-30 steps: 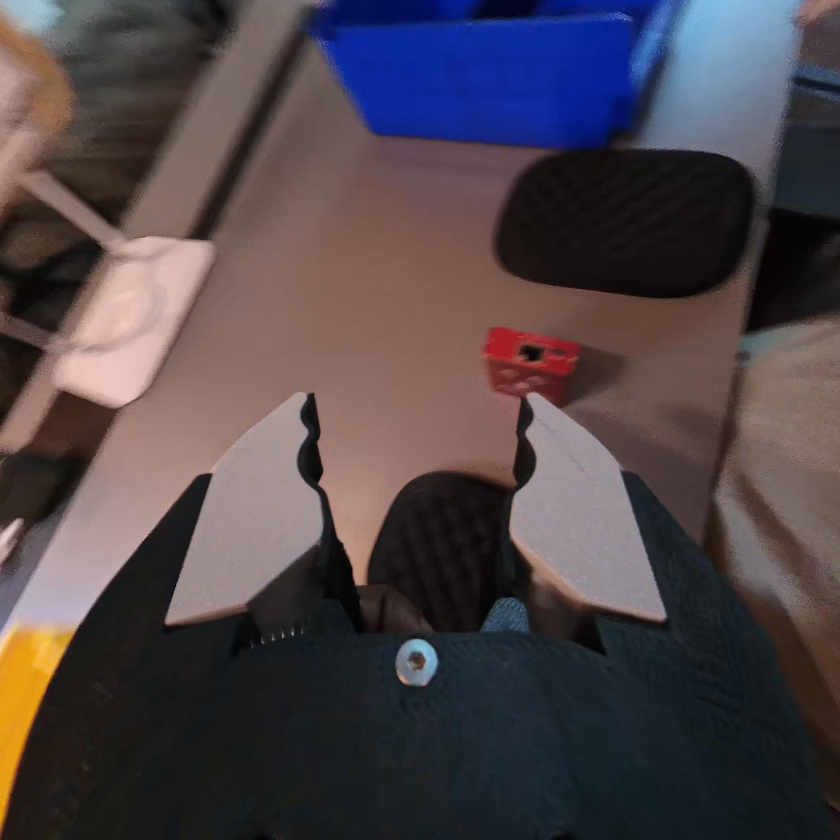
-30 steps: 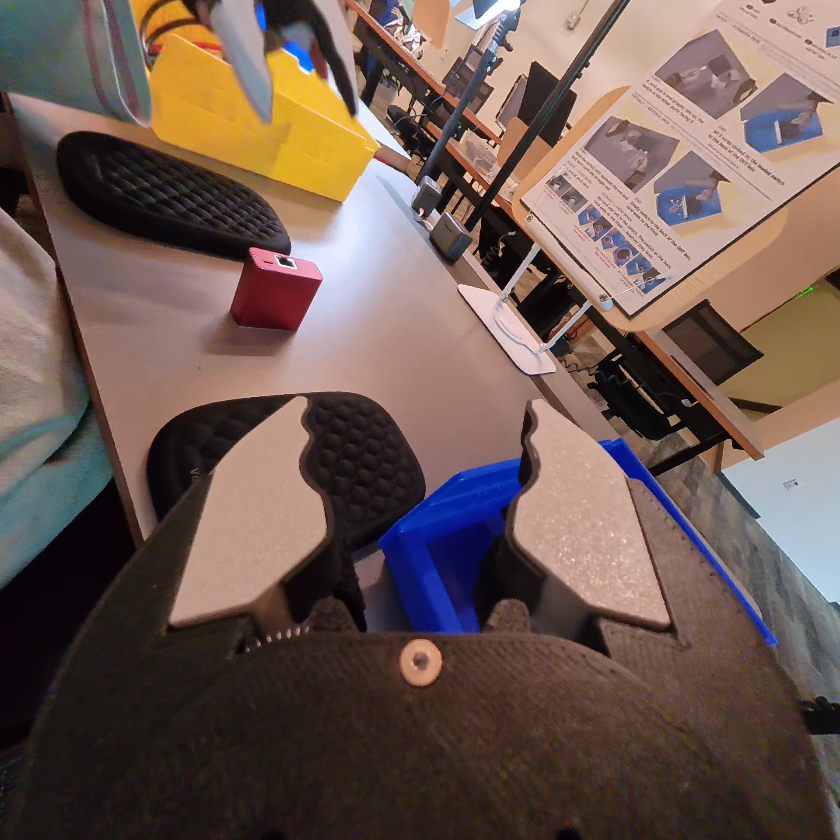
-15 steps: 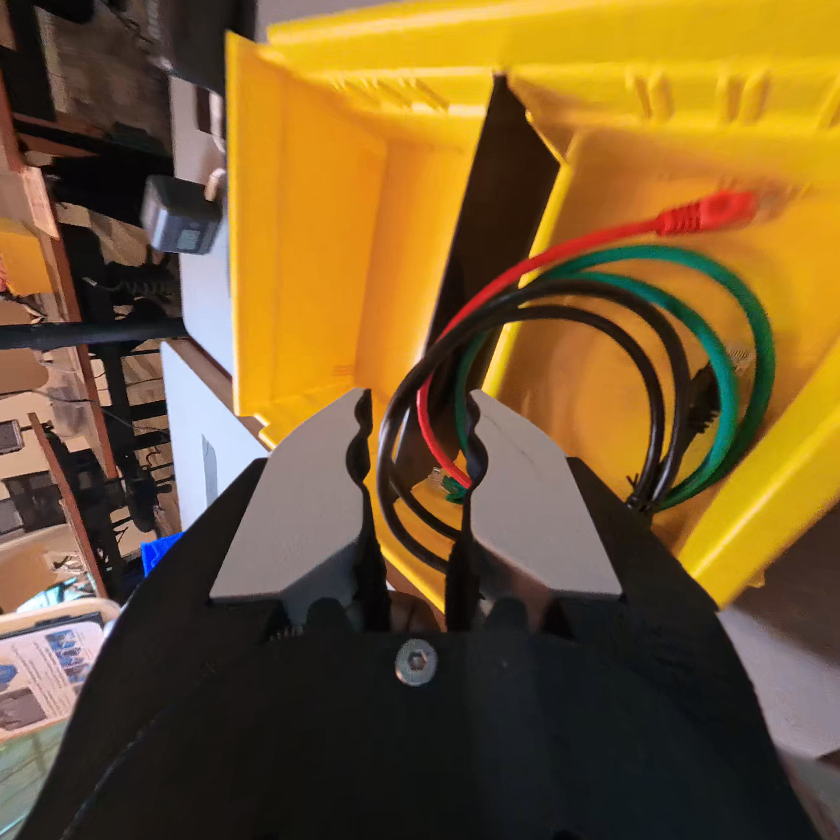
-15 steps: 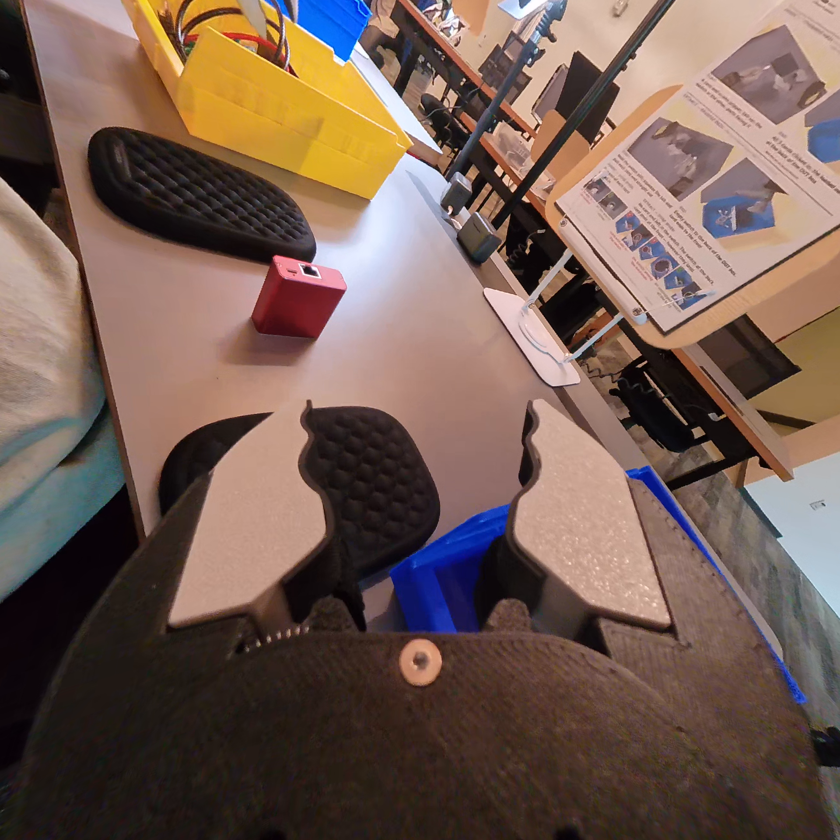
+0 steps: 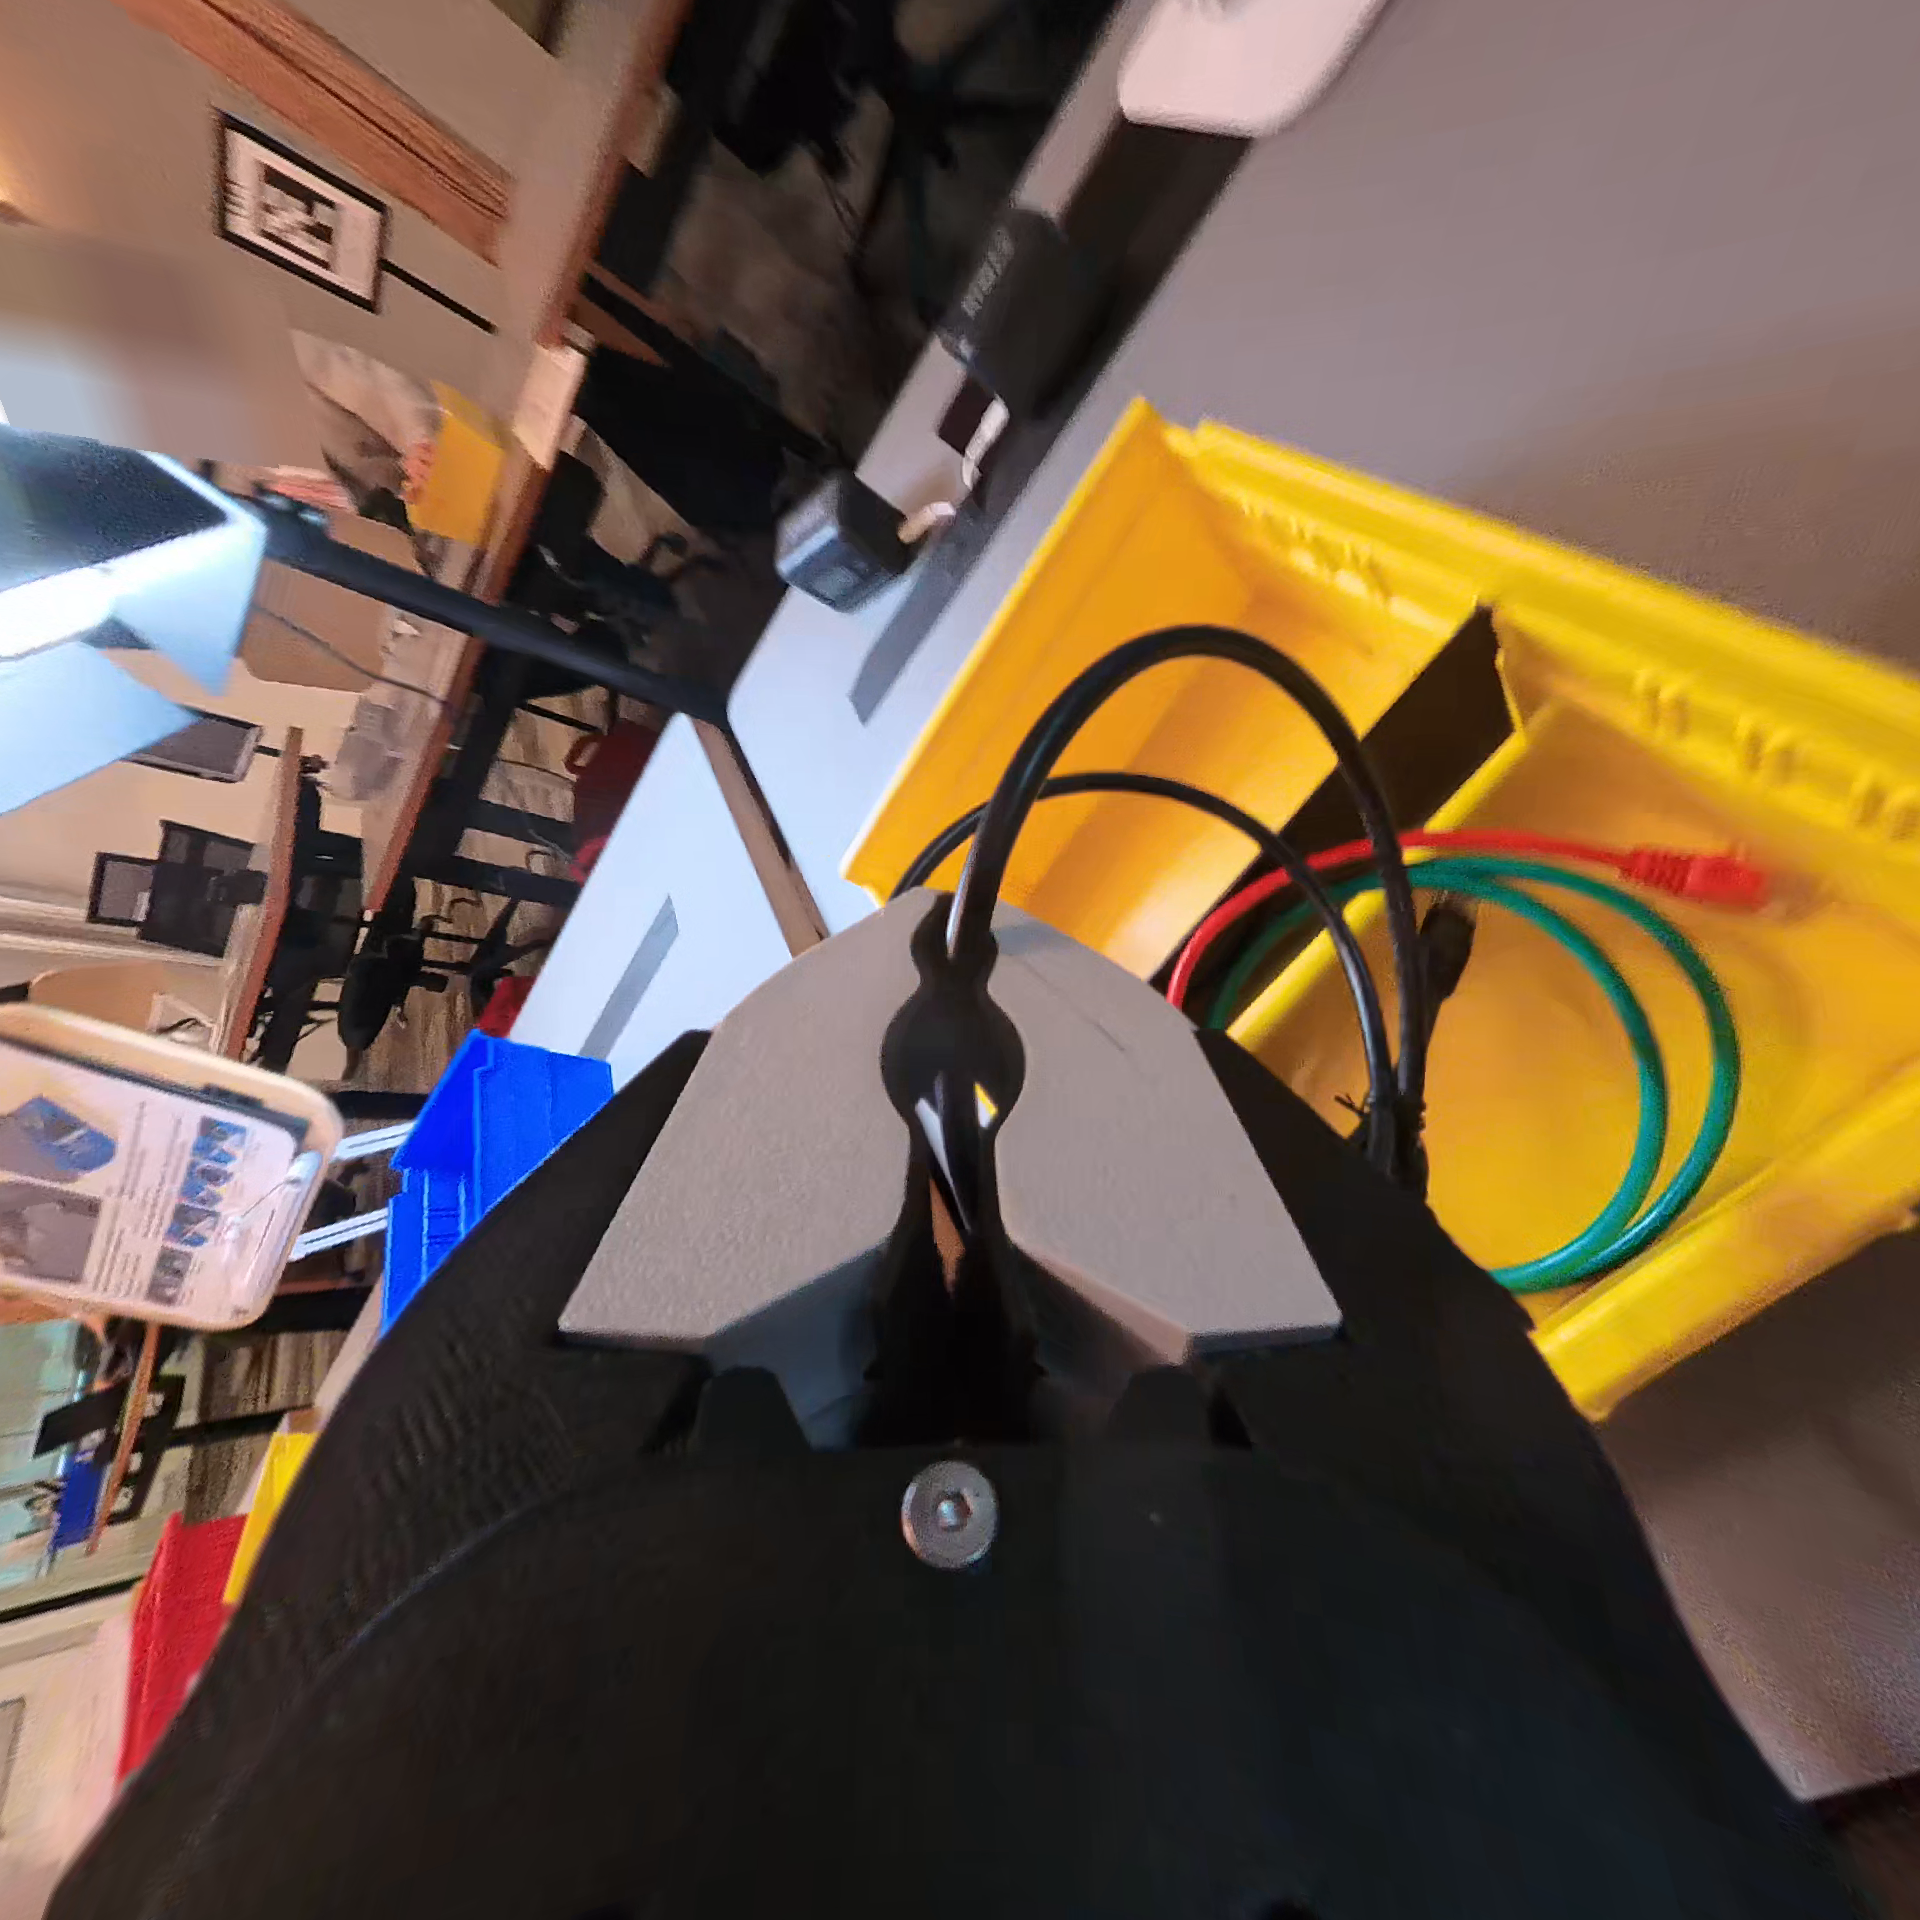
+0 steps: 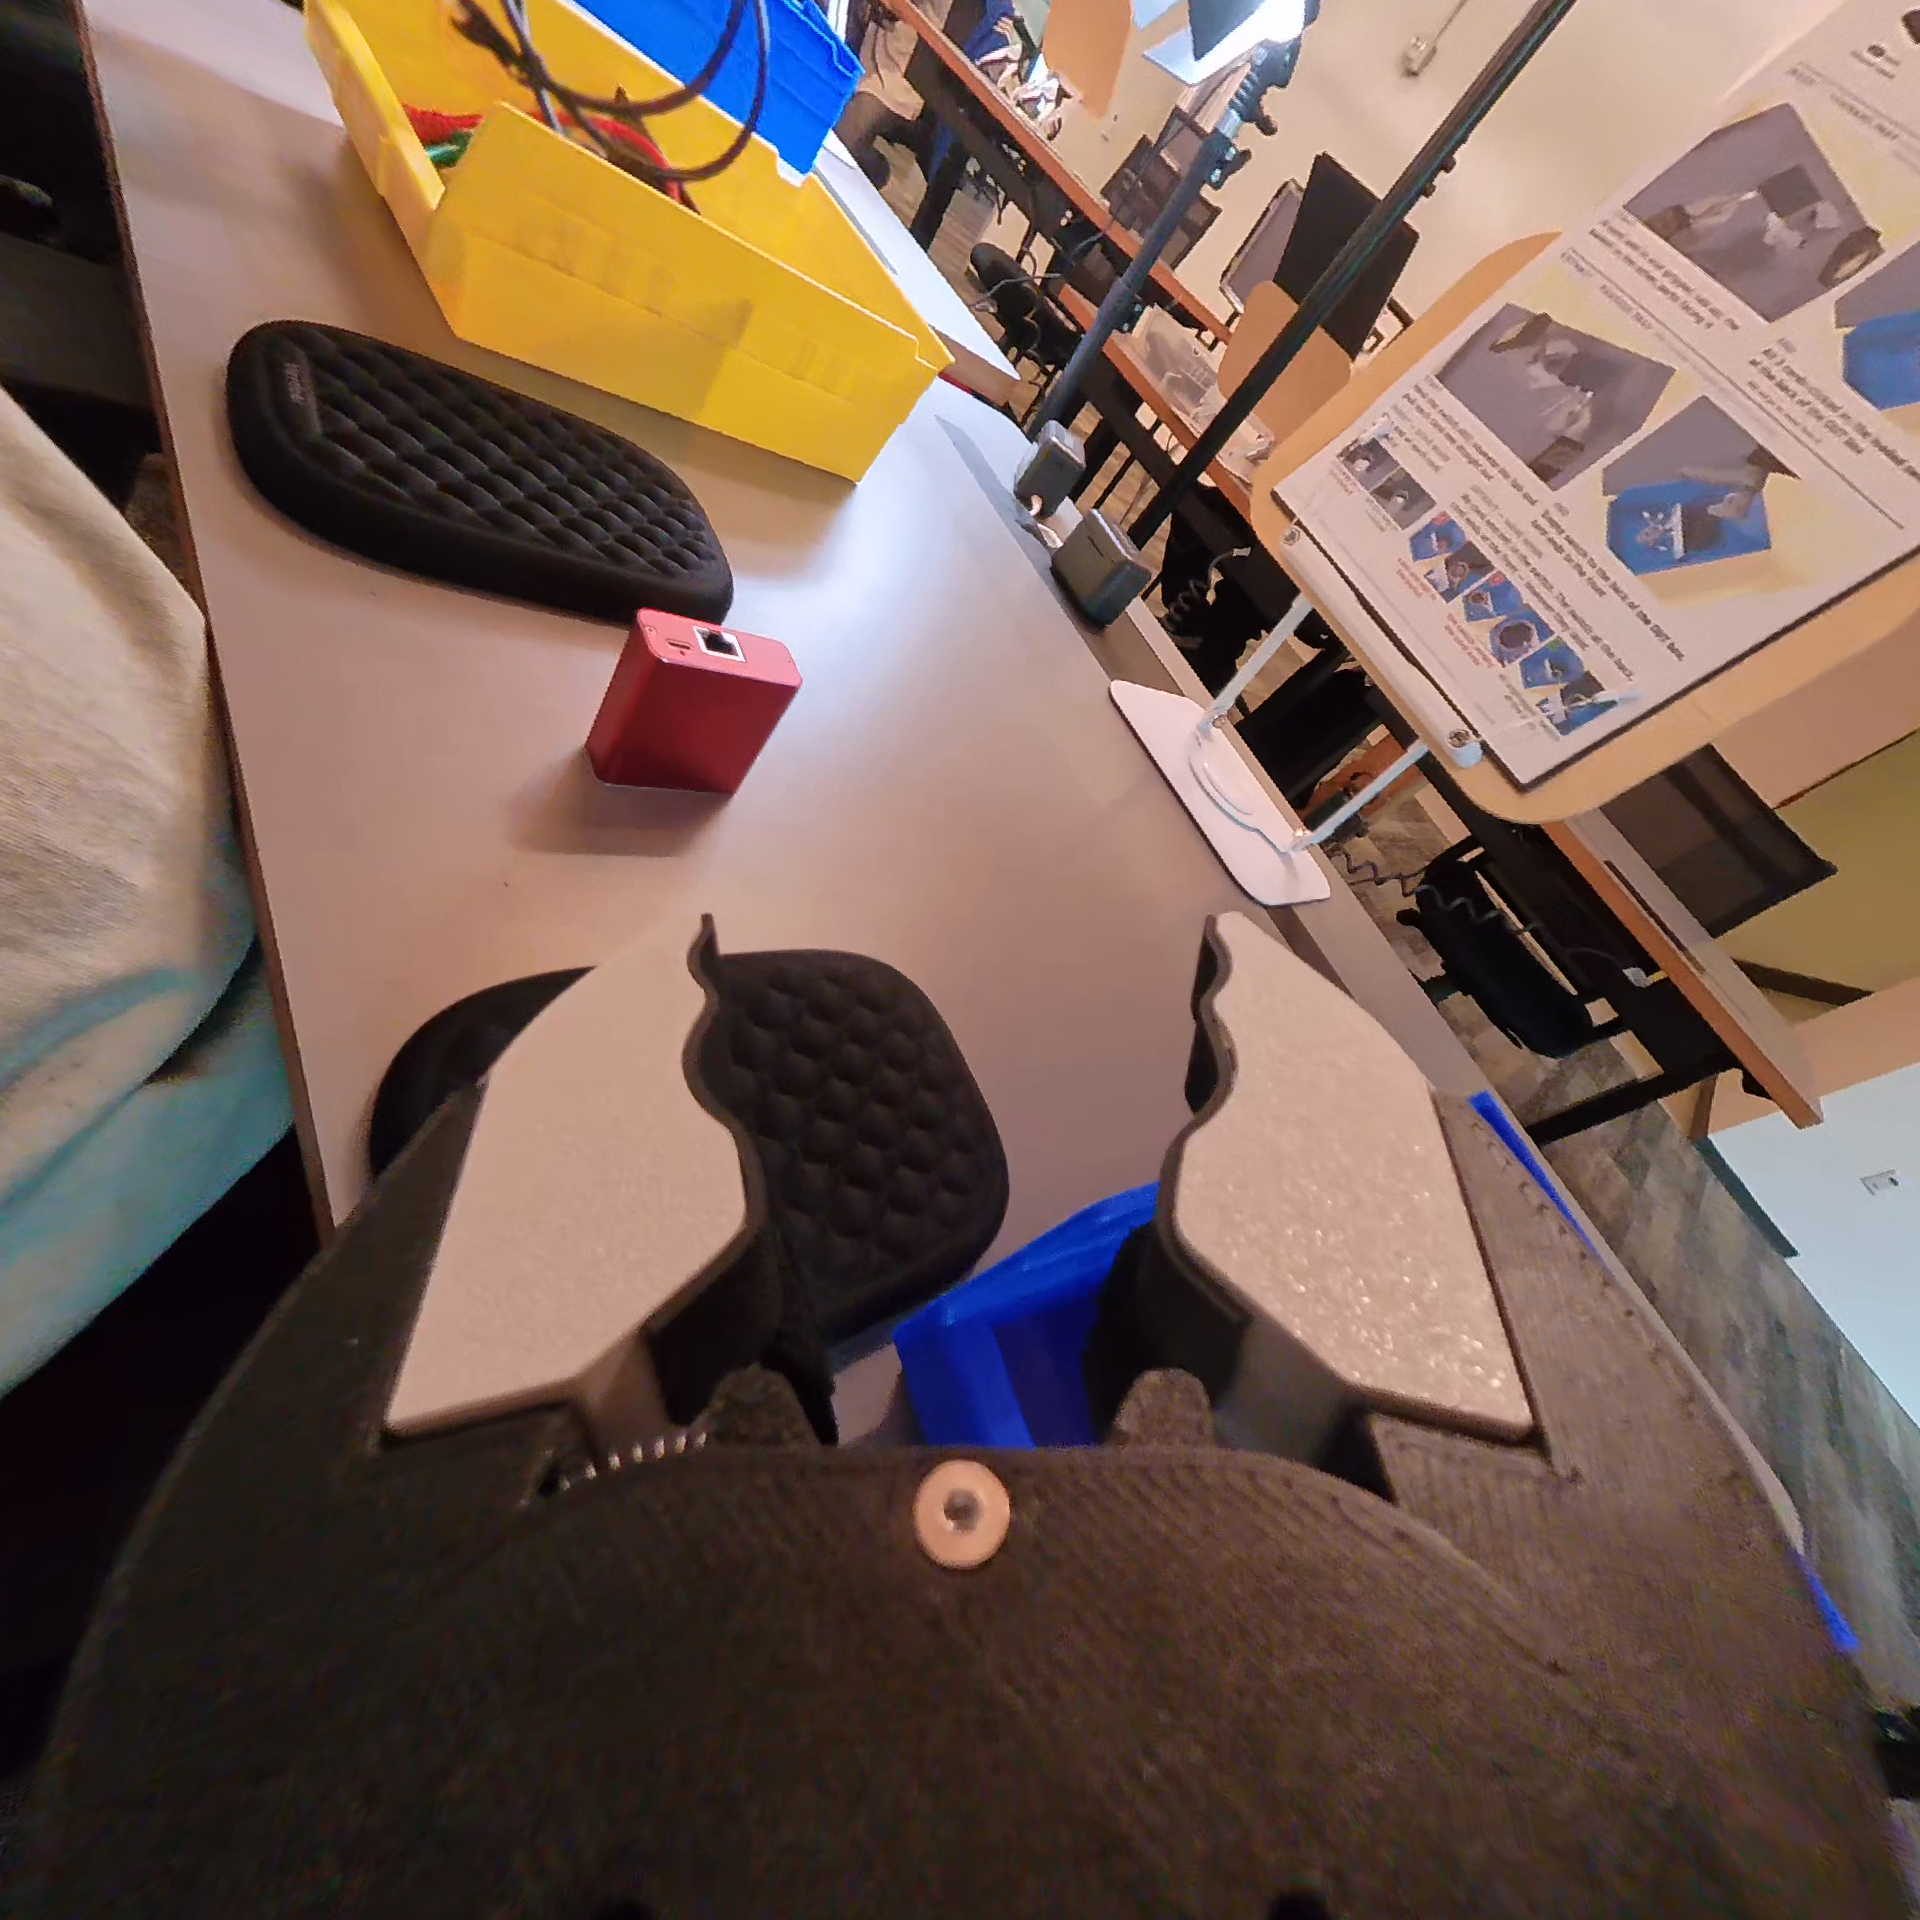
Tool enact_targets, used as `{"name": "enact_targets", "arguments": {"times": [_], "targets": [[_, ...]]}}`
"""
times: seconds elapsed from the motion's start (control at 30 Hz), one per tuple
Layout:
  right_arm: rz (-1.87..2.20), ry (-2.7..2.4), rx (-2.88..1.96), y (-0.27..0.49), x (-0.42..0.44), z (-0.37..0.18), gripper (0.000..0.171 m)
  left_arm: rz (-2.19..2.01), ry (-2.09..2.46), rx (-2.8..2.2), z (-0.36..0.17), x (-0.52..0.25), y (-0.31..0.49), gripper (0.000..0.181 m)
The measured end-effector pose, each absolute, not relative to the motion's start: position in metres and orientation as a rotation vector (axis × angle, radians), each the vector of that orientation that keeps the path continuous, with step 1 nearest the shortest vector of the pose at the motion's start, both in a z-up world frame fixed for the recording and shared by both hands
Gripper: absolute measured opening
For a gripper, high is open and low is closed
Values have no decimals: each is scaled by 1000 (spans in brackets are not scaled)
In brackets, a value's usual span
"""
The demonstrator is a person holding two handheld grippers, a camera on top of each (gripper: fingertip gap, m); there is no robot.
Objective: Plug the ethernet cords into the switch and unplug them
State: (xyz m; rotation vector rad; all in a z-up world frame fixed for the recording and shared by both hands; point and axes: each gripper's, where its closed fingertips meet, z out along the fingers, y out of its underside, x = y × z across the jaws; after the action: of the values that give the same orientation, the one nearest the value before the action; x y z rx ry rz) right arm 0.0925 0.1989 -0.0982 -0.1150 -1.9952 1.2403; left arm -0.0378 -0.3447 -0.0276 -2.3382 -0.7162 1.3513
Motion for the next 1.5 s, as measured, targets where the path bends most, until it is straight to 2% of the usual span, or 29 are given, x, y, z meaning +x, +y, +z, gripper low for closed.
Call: {"name": "enact_targets", "arguments": {"times": [0.27,0.43,0.53,0.7,0.87,1.0,1.07,1.13,1.23,1.5], "targets": [[1271,-2017,-41,179,95,-98,88,1602,-821,-2066,29,-8,-334,2],[1262,-2026,-30,176,95,-99,88,1952,-1042,-2324,26,4,-397,1],[1265,-2017,-28,176,96,-97,87,2017,-1001,-2423,23,5,-400,1],[1280,-2011,0,169,96,-95,87,1996,-902,-2102,49,4,-373,1],[1454,-1911,164,129,105,-75,79,1471,-641,-1768,67,15,-286,1],[1639,-1790,343,79,118,-56,67,1045,-415,-1664,63,37,-210,1],[1716,-1755,420,55,125,-50,55,893,-334,-1641,55,48,-177,1],[1799,-1760,514,31,137,-48,50,791,-278,-1623,46,56,-151,1],[1851,-1758,636,6,152,-45,52,661,-229,-1622,32,64,-122,1],[1633,-1785,852,-12,154,-58,38,530,-195,-1684,11,63,-95,1]]}}
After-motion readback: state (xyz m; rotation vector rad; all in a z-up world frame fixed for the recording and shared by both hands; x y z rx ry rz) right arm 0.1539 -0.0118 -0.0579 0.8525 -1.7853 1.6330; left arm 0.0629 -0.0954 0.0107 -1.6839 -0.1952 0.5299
